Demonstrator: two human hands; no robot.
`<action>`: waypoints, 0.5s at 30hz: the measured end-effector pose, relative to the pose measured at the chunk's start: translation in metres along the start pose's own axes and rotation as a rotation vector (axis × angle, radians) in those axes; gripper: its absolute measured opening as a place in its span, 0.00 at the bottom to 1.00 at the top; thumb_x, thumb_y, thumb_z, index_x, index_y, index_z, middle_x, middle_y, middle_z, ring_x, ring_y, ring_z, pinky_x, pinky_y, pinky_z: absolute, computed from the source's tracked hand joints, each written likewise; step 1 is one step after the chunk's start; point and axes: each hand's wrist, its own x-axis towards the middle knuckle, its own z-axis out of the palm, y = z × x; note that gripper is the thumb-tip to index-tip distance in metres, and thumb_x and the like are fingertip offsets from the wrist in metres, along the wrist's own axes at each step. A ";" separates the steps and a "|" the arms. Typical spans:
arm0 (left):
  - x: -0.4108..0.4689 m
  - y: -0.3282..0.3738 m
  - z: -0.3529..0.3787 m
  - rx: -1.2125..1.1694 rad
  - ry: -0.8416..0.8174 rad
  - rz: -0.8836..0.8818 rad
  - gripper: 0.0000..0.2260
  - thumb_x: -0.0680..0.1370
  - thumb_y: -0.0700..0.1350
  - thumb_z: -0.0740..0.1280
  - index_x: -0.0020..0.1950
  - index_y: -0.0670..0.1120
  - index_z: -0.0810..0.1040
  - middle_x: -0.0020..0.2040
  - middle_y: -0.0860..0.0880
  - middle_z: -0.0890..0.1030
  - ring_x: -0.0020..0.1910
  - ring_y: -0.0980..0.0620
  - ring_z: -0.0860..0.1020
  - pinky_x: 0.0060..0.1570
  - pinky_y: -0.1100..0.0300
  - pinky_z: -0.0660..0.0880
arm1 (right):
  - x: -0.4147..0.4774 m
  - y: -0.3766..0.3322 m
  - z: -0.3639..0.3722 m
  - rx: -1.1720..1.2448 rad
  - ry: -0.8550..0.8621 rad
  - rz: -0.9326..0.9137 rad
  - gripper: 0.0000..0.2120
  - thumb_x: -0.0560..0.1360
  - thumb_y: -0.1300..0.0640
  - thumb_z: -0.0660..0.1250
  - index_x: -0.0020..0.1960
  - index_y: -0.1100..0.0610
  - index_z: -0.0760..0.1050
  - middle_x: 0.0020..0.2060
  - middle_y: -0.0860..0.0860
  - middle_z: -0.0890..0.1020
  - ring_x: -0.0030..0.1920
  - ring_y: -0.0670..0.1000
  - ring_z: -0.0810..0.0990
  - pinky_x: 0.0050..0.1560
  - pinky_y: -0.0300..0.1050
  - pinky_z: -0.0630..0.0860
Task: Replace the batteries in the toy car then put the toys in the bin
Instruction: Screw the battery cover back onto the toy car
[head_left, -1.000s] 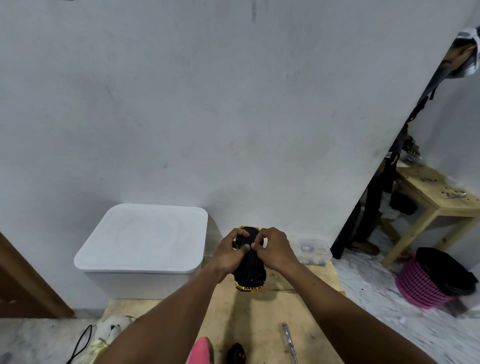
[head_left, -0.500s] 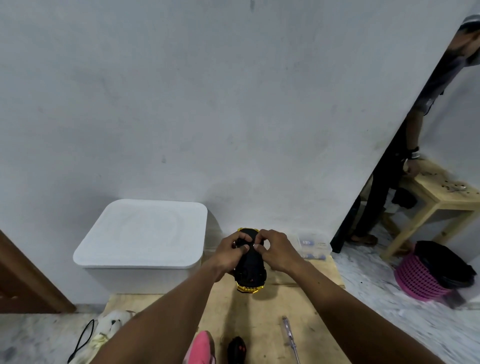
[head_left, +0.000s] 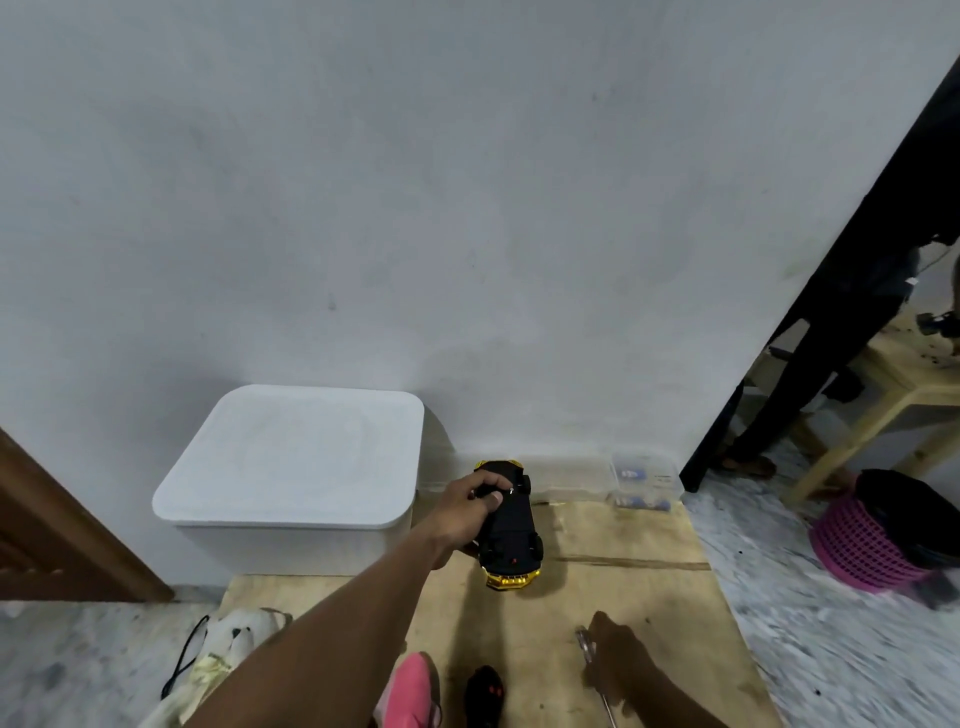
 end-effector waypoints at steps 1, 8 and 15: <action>0.001 -0.001 0.000 0.002 -0.005 -0.003 0.08 0.82 0.43 0.62 0.55 0.52 0.80 0.55 0.43 0.79 0.41 0.47 0.80 0.32 0.56 0.79 | 0.000 0.002 0.004 0.025 0.018 0.001 0.15 0.69 0.61 0.69 0.50 0.53 0.65 0.49 0.53 0.79 0.49 0.55 0.82 0.36 0.40 0.72; 0.002 0.002 -0.001 0.006 -0.034 -0.025 0.10 0.83 0.43 0.60 0.56 0.54 0.80 0.54 0.46 0.80 0.42 0.48 0.80 0.30 0.58 0.78 | 0.000 -0.020 -0.044 0.378 0.293 -0.221 0.13 0.73 0.64 0.70 0.54 0.53 0.71 0.45 0.53 0.81 0.41 0.51 0.81 0.38 0.42 0.80; -0.001 0.028 0.001 -0.017 -0.038 -0.003 0.11 0.83 0.43 0.61 0.53 0.56 0.81 0.55 0.46 0.81 0.44 0.48 0.82 0.29 0.57 0.78 | -0.043 -0.110 -0.178 1.148 0.505 -0.602 0.25 0.76 0.67 0.68 0.67 0.48 0.68 0.46 0.60 0.81 0.41 0.58 0.85 0.39 0.54 0.84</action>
